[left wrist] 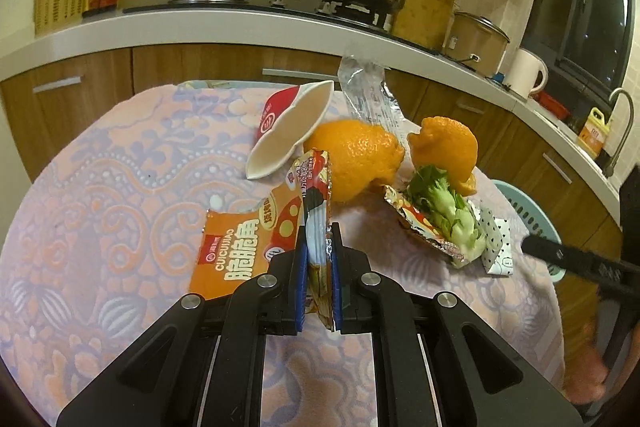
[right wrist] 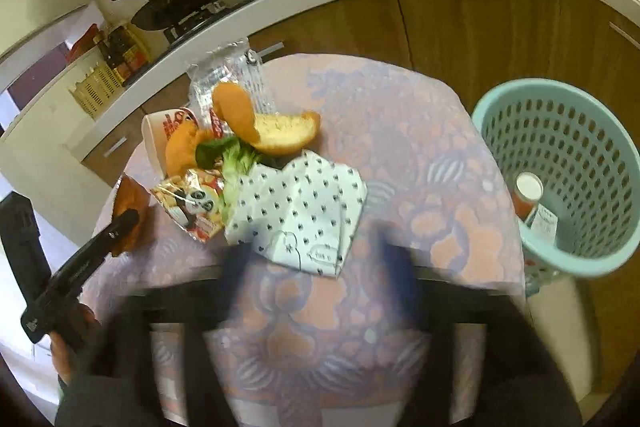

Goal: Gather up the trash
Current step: 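Lift the heart-print paper with the right tool while the left tool keeps holding the strip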

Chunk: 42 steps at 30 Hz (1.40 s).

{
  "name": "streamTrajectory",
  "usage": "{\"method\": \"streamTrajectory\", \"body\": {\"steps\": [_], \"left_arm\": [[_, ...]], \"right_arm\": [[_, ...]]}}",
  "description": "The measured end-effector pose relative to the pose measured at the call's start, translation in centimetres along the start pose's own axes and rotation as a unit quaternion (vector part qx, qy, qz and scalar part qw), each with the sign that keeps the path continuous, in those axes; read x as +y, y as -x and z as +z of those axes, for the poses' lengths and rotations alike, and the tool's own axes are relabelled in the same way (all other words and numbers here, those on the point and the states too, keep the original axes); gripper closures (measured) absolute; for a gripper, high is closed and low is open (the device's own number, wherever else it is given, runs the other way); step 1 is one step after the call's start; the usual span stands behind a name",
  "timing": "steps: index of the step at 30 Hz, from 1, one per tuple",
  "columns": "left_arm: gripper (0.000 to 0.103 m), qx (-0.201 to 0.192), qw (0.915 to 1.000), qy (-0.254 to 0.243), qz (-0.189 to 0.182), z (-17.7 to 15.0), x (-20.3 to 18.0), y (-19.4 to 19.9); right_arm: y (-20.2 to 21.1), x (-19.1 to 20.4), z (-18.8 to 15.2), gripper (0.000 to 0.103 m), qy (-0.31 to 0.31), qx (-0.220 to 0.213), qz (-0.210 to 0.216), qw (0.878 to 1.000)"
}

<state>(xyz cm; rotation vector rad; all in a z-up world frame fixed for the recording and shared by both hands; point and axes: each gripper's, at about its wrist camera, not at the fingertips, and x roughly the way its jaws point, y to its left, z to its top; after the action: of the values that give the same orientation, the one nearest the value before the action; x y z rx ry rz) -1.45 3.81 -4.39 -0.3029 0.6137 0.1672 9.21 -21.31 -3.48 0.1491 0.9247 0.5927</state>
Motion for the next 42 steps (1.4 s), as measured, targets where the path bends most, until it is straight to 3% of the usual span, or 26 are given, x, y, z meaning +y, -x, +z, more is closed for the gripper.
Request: {"method": "streamTrajectory", "body": {"steps": [3, 5, 6, 11, 12, 13, 14, 15, 17, 20, 22, 24, 26, 28, 31, 36, 40, 42], "left_arm": [[0.095, -0.002, 1.0000, -0.002, -0.002, 0.0, -0.1, 0.0], [0.095, -0.003, 1.0000, -0.004, -0.003, -0.1, -0.1, 0.0], [0.095, -0.004, 1.0000, -0.004, -0.004, -0.1, -0.1, 0.1], [0.095, -0.004, 1.0000, -0.004, -0.006, -0.2, -0.1, 0.1], [0.095, -0.004, 1.0000, -0.004, -0.006, -0.1, -0.1, 0.2], [0.095, -0.005, 1.0000, -0.004, -0.005, -0.2, 0.0, 0.2], [0.095, -0.005, 1.0000, -0.003, -0.005, -0.2, 0.0, 0.2], [0.094, -0.005, 1.0000, -0.003, -0.006, -0.1, 0.0, 0.2], [0.094, -0.003, 1.0000, -0.001, -0.006, -0.1, 0.1, 0.1], [0.094, -0.003, 1.0000, -0.003, -0.005, -0.1, 0.1, 0.0], [0.094, -0.004, 1.0000, -0.005, -0.002, -0.2, 0.1, 0.0], [0.094, -0.003, 1.0000, -0.005, -0.002, -0.2, 0.1, 0.0], [0.094, -0.003, 1.0000, -0.003, -0.003, -0.2, 0.2, 0.0], [0.094, -0.003, 1.0000, -0.003, -0.003, -0.2, 0.2, 0.0], [0.094, -0.003, 1.0000, -0.003, -0.004, -0.2, 0.3, 0.0], [0.094, -0.003, 1.0000, -0.003, -0.003, -0.2, 0.1, 0.0], [0.094, -0.002, 1.0000, -0.002, -0.004, -0.2, 0.1, 0.0], [0.094, -0.002, 1.0000, -0.003, -0.004, -0.2, 0.1, 0.0]], "right_arm": [[-0.6, 1.0, -0.4, 0.031, 0.013, 0.010, -0.015, 1.000], [-1.4, 1.0, -0.4, 0.049, 0.018, 0.020, -0.040, 0.999], [-1.8, 0.8, -0.3, 0.051, 0.015, 0.028, -0.041, 0.999], [-3.2, 0.6, 0.4, 0.054, 0.015, 0.046, -0.032, 0.998], [-3.4, 0.9, 0.5, 0.060, 0.020, 0.046, -0.037, 0.998], [-3.8, 1.1, 0.7, 0.083, 0.027, 0.047, -0.046, 0.997], [-3.9, 1.3, 0.8, 0.092, 0.030, 0.047, -0.057, 0.997], [-3.8, 1.2, 0.9, 0.094, 0.029, 0.039, -0.063, 0.997], [-3.0, 1.3, 0.6, 0.095, 0.035, 0.025, -0.057, 0.997], [-1.6, 2.3, 0.0, 0.095, 0.077, -0.001, -0.104, 0.992], [-0.8, 2.6, -0.3, 0.093, 0.083, -0.011, -0.094, 0.992], [-0.1, 2.8, -0.5, 0.080, 0.086, -0.020, -0.086, 0.992], [0.2, 3.0, -0.7, 0.053, 0.095, -0.026, -0.094, 0.991], [0.4, 3.5, -1.0, 0.047, 0.108, -0.026, -0.089, 0.990], [-0.1, 5.3, -1.6, 0.047, 0.145, -0.020, -0.094, 0.985], [-2.7, 8.1, -2.4, 0.056, 0.207, 0.004, -0.159, 0.965], [-4.7, 8.8, -2.3, 0.074, 0.218, 0.019, -0.199, 0.955], [-5.2, 8.5, -1.8, 0.086, 0.207, 0.018, -0.201, 0.957]]}}
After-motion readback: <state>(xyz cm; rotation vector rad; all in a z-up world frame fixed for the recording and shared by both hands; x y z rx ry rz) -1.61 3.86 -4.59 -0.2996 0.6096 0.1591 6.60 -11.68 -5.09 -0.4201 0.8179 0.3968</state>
